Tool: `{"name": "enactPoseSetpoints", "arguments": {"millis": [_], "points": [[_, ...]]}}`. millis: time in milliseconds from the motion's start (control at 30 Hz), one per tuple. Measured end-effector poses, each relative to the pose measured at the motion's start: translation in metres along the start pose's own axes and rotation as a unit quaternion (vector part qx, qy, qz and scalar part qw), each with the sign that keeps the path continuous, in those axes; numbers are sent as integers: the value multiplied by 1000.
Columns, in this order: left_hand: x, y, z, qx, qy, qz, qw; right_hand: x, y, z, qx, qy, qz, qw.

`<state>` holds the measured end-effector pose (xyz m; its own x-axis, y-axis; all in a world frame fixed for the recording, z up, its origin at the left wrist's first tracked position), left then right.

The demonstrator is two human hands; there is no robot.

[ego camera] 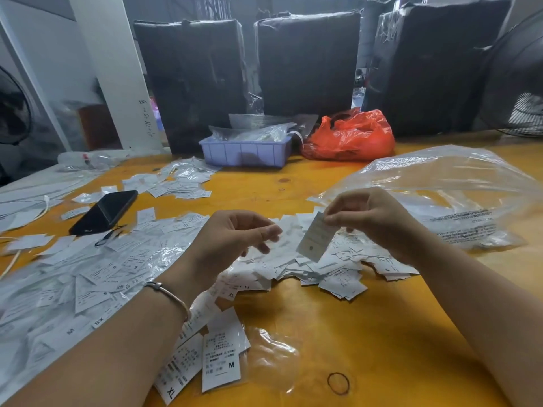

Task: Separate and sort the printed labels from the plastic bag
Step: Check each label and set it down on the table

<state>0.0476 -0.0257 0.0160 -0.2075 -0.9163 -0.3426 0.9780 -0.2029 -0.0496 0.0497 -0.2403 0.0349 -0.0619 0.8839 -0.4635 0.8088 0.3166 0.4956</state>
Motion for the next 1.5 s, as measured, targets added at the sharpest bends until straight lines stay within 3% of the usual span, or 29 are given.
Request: {"name": "enactPoseSetpoints", "arguments": {"millis": [167, 300, 533, 633, 800, 1133, 1500], "points": [[3, -1, 1, -18, -87, -56, 994, 5, 0, 0, 48, 166, 27, 985], [3, -2, 0, -30, -96, -57, 993, 4, 1, -3, 39, 211, 36, 976], [7, -4, 7, 3, -111, -77, 991, 1, 1, -2, -2, 119, 73, 990], [9, -6, 9, 18, -93, -79, 992, 8, 0, -8, -15, 64, 29, 997], [10, -8, 13, 37, -72, -60, 995, 33, -5, -26, -38, 51, -86, 994], [15, -11, 13, 46, -9, -79, 996, 31, -3, -30, -65, 65, -40, 995], [24, -15, 15, 81, 79, -78, 990, 38, -5, -29, -54, 39, -119, 991]]}}
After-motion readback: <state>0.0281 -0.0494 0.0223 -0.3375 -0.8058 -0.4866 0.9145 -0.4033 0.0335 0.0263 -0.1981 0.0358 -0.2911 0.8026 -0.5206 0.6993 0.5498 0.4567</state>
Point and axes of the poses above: each hand's wrist, its own y-axis towards the middle knuckle, its own x-axis out of the palm, z = x × y, the point moved 6 cm from there along y, towards the middle knuckle, and after that the axes turned 14 degrees about -x, right-handed, at the moved point
